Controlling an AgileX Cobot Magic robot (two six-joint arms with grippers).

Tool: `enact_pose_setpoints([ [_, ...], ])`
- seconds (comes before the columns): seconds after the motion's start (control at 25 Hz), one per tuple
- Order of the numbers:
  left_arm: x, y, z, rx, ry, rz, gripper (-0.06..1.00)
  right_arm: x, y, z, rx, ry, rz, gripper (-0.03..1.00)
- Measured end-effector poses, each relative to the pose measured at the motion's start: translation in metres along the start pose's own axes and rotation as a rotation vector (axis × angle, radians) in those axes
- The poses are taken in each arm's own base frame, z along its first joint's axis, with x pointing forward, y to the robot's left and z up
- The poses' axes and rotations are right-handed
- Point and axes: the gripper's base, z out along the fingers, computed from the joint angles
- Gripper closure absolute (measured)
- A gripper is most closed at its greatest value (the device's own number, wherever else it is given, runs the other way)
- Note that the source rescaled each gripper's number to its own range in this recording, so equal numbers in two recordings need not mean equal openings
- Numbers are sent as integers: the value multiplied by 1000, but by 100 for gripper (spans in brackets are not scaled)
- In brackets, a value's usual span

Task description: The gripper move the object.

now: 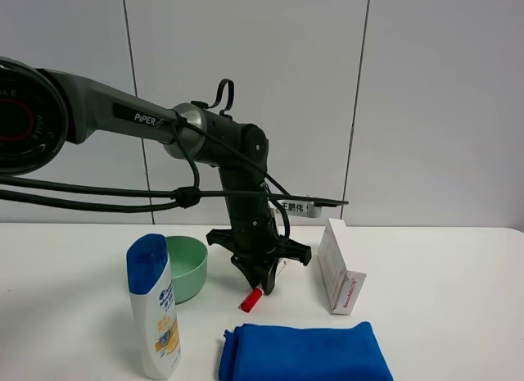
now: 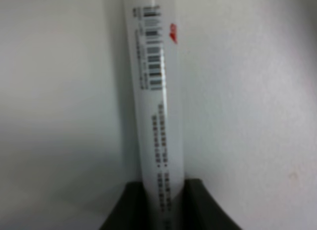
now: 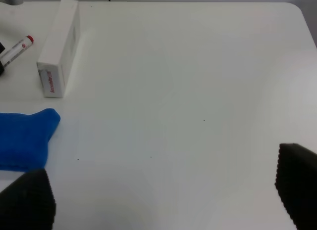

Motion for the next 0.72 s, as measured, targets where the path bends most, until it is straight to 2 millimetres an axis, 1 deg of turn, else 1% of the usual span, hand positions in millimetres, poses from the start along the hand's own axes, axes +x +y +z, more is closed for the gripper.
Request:
enact_pose_setpoints([
  [0.2,0,-1,-2,2,-2,0,94,0,0,0,0,0,0,-3],
  [0.32,-3,-2,-11,6,-23,2,94,0,0,0,0,0,0,-3],
  [0.36,-4,-3,-17,9,-37,4,94,0,0,0,0,0,0,-3],
  [0.4,-7,-6,-29,14,-66,7,94,0,0,0,0,0,0,-3],
  [0.56,-13,-10,-54,23,-126,16,94,0,0,0,0,0,0,-3],
  [0.72,-17,-15,-82,35,-189,23,94,0,0,0,0,0,0,-3],
])
